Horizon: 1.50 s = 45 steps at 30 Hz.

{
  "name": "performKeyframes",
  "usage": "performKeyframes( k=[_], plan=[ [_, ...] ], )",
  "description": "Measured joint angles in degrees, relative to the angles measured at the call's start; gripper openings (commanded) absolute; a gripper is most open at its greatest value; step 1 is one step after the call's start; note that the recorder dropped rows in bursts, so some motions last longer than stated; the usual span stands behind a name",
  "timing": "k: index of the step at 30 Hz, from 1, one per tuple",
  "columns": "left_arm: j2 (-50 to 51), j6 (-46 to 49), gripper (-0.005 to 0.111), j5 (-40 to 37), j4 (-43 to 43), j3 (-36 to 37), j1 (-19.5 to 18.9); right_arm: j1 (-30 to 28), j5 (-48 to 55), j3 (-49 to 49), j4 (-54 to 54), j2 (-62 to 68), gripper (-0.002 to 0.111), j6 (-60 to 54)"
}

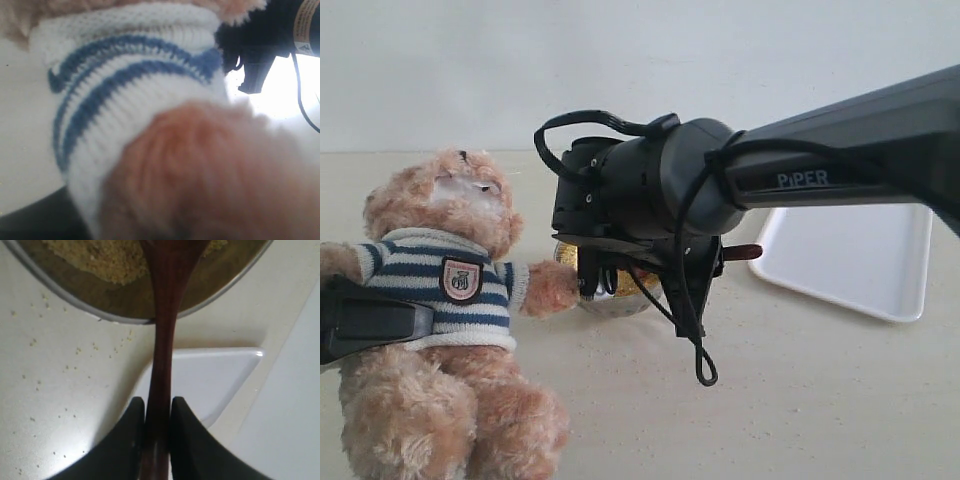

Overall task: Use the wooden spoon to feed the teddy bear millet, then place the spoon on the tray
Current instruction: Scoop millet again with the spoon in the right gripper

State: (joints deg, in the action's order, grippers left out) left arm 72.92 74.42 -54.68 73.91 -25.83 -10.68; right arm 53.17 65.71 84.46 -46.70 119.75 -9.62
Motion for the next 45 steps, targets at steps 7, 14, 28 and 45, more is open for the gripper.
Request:
performKeyframes(
  k=[7,14,28,45],
  plan=[
    [0.0,0.0,0.005,0.0,0.0,0.0,0.0,0.0,-0.7,0.0,1.7,-0.2,0.0,0.0],
    [0.0,0.0,0.005,0.0,0.0,0.0,-0.1,0.0,-0.8,0.0,4.0,-1.0,0.0,-0.1],
    [0.0,0.0,0.005,0.0,0.0,0.0,-0.1,0.0,-3.4,0.0,8.8,-3.4,0.0,-0.2],
    [0.0,0.0,0.005,0.0,0.0,0.0,-0.1,-9.7,-6.0,0.0,30.9,-7.8,0.0,-5.0]
  ],
)
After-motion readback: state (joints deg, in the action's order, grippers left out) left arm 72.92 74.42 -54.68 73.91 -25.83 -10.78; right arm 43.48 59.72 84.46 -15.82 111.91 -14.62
